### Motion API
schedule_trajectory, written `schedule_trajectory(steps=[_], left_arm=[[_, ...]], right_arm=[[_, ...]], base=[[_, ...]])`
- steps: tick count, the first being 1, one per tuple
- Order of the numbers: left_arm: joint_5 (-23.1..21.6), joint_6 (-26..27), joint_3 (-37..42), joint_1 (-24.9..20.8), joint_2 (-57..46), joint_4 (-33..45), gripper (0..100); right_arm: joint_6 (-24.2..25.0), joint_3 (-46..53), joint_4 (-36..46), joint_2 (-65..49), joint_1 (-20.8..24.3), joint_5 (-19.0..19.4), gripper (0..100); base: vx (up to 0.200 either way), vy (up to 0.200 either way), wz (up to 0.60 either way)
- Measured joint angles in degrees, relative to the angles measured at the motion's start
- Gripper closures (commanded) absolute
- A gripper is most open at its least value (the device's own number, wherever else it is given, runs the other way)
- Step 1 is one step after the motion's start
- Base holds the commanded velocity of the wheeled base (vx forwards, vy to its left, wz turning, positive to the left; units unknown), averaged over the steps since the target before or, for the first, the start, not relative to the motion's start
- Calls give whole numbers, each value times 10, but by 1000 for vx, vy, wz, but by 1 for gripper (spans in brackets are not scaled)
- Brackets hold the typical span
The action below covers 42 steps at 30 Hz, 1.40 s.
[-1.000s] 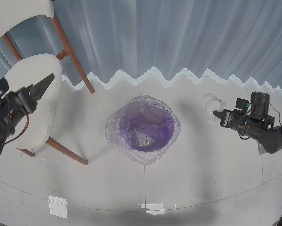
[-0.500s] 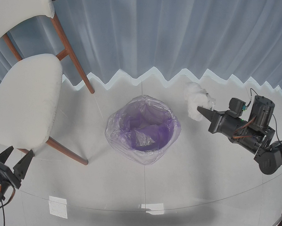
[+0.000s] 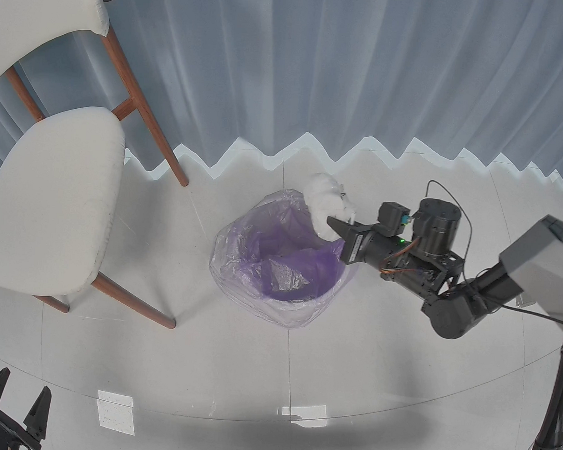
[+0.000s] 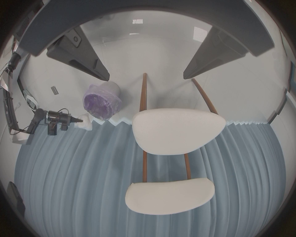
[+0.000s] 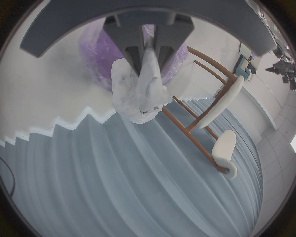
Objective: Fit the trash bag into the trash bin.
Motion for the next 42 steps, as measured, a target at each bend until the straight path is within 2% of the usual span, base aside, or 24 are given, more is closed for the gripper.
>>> schedule_trajectory(steps=[4,9,15,20,21,31,37,42], left_arm=[[9,2,0,8,-41,8,0],[14,10,1,48,-76,10,0],[-34,33,1,53,-104,13,0],[-37,28,1,49,-112,12,0],[-37,26,1,49,-113,12,0],[-37,26,1,49,-116,10,0],[-39,27,1,49,-116,10,0],[-39,26,1,49,-116,10,0]], right_arm=[[-7,-58,-5,64,12,-2,100],[-16,-101,-9,121,16,-4,100],[-30,-120,-15,159,13,-5,100],[-33,-121,-16,175,13,-5,100],[-34,-120,-16,177,13,-5,0],[-38,-101,-25,166,18,-16,0],[-35,-6,-28,82,21,-37,0],[-35,91,-14,-39,11,-54,0]], base=[[0,0,0],[0,0,0],[0,0,0],[0,0,0],[0,0,0],[0,0,0],[0,0,0],[0,0,0]])
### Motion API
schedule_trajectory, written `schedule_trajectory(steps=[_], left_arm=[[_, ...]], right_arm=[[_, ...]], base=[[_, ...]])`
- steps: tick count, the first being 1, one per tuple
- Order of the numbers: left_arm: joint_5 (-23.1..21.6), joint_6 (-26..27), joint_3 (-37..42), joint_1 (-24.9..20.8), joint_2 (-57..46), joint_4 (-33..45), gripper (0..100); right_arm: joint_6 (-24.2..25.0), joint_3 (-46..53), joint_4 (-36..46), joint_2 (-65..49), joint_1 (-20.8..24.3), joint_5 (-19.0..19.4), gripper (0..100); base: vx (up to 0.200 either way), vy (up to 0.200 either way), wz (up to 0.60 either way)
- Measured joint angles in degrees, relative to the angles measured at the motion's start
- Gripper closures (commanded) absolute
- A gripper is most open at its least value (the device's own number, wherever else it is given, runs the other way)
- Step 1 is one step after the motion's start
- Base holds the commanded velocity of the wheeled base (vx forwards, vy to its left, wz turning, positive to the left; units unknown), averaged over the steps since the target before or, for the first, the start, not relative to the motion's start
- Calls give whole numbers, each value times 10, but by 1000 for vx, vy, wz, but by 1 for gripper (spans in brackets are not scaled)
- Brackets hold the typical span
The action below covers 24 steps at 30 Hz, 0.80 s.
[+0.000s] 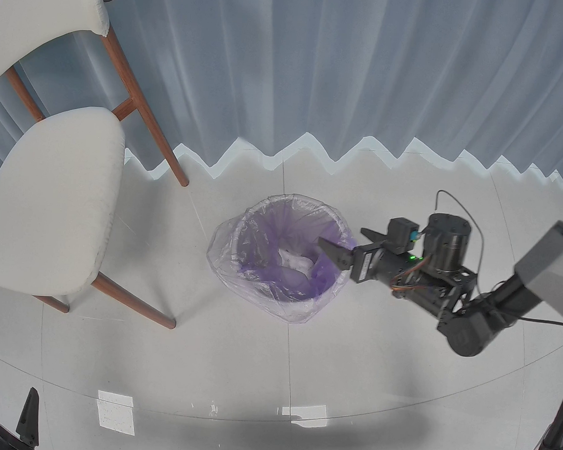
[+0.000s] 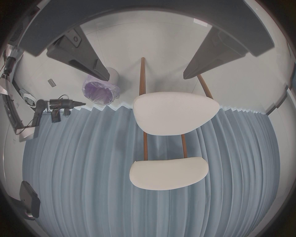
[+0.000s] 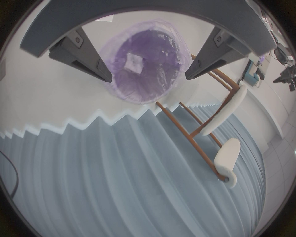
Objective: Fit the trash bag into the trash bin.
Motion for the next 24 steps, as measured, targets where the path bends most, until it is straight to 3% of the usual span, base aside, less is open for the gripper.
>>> schedule_trajectory(steps=[7,24], left_arm=[[0,-4,0,0,0,0,0],[-13,-7,0,0,1,0,0]], right_arm=[[-9,122,61,-188,-54,-14,0],[-49,324,345,-677,-169,-32,0]], base=[[0,0,0],[0,0,0]])
